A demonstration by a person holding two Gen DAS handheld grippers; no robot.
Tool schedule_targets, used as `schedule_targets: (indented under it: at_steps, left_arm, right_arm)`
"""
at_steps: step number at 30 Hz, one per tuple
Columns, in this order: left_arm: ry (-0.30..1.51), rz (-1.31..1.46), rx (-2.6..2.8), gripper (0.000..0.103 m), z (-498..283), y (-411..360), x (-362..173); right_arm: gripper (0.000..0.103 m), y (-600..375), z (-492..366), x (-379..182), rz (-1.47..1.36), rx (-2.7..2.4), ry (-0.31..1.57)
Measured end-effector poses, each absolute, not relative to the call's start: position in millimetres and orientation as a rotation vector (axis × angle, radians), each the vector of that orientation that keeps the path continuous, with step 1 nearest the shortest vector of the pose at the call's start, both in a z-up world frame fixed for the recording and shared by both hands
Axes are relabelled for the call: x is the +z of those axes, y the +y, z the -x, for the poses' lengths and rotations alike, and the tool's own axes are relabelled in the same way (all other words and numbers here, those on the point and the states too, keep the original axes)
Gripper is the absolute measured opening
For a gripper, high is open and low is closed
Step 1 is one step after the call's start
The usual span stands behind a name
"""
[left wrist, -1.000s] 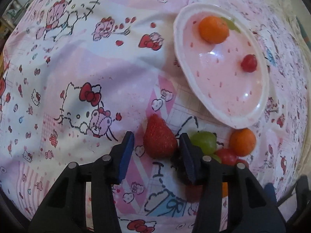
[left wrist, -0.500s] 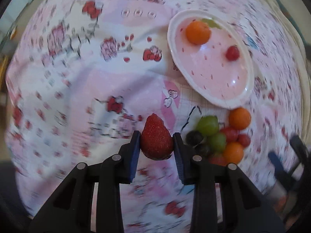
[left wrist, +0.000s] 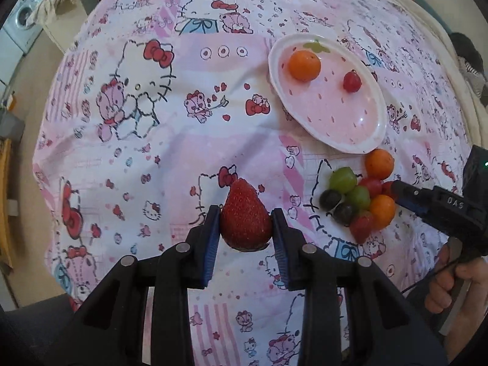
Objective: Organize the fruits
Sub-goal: 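Lift the strawberry with the left tool while the right tool grasps a cherry tomato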
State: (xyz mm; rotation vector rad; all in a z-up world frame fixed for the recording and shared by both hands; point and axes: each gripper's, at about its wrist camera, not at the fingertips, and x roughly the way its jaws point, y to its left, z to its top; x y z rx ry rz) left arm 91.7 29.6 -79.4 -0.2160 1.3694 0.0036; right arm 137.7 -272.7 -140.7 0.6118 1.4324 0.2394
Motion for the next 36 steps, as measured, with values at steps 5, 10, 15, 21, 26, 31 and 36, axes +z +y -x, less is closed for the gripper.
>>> schedule_targets:
  at_steps: [5,10,15,21,26,31,36]
  left_arm:
    - [1.35,0.203,-0.024,0.029,-96.0,21.2,-77.9]
    - [1.333,0.205,-0.033,0.029,-95.5,20.2,-74.5]
    - [1.311,0.188,-0.014,0.029,-94.8,22.0,-72.3]
    - [1.283,0.145,0.022,0.029,-94.0,23.7,-72.1]
    - [1.269,0.14,0.025,0.029,-89.8,24.0,-72.5]
    - [1.254,0.112,0.032,0.029,-81.7,23.2,-67.9]
    - [1.225,0.12,0.037,0.029,-76.2,26.9,-59.1]
  right_arm:
    - [0.042,-264.9,-139.5,-144.2,-0.573,0.243,1.436]
    - [0.035,-257.6,-138.2,-140.3,-0.484,0.259,1.416]
    - [0.035,-264.0,-132.9,-131.5,-0.512,0.265,1.387]
    - [0.035,-270.9,-126.5,-108.5,-0.547,0.265,1.334]
    - [0.035,-271.7,-117.4,-85.4,-0.57,0.305,1.264]
    - [0.035,-270.2,-112.6,-69.4,-0.578,0.33,1.221]
    - [0.035,-264.5,-107.9,-47.0,-0.602,0.381,1.166]
